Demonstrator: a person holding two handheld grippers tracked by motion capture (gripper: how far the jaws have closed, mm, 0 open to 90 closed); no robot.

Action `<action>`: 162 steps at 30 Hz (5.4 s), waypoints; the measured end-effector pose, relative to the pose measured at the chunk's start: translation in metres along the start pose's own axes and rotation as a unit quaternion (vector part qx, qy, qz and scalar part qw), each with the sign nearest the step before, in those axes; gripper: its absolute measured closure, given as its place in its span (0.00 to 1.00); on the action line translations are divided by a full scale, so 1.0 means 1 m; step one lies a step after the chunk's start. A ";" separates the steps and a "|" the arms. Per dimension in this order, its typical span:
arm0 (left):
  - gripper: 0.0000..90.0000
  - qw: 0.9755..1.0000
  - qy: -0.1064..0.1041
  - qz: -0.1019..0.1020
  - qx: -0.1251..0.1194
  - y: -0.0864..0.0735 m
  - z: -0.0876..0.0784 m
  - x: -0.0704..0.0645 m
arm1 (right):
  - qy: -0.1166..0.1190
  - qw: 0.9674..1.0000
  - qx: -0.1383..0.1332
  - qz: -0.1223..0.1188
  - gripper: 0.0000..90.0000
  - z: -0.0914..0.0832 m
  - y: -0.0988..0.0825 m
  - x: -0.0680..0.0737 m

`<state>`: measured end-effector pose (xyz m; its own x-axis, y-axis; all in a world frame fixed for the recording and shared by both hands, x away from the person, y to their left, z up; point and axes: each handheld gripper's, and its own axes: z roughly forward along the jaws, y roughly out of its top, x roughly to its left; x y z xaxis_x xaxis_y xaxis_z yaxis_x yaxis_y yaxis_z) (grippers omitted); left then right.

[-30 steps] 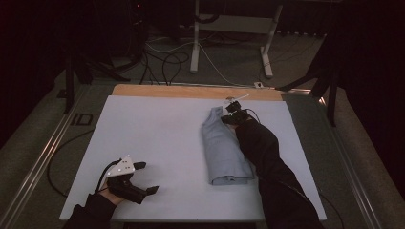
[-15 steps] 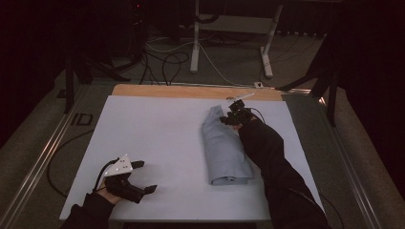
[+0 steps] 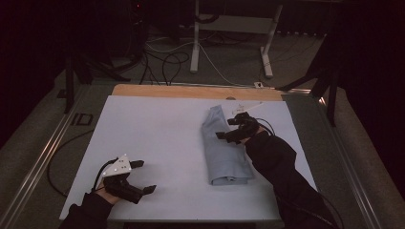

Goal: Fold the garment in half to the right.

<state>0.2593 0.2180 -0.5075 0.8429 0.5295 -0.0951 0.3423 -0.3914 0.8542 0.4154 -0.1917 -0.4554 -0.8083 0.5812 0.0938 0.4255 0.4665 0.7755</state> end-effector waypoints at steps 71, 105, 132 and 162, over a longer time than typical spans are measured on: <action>0.01 1.000 -0.007 0.013 0.011 -0.004 0.003 -0.004 | 0.084 0.992 0.052 -0.076 1.00 -0.016 -0.110 0.063; 0.01 1.000 -0.002 0.012 0.007 -0.005 -0.003 -0.001 | 0.066 0.996 -0.005 -0.052 0.10 -0.025 -0.066 0.055; 0.01 1.000 -0.002 0.014 0.007 -0.003 -0.004 -0.002 | 0.003 0.999 -0.041 -0.029 0.10 -0.059 -0.066 0.034; 0.01 1.000 0.002 0.011 0.001 -0.003 -0.006 -0.001 | -0.030 0.998 -0.043 0.021 0.10 -0.079 -0.139 0.027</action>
<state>0.2544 0.2233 -0.5072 0.8490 0.5232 -0.0738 0.3236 -0.4045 0.8554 0.3026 -0.2933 -0.5115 -0.7631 0.6397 0.0918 0.4202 0.3832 0.8226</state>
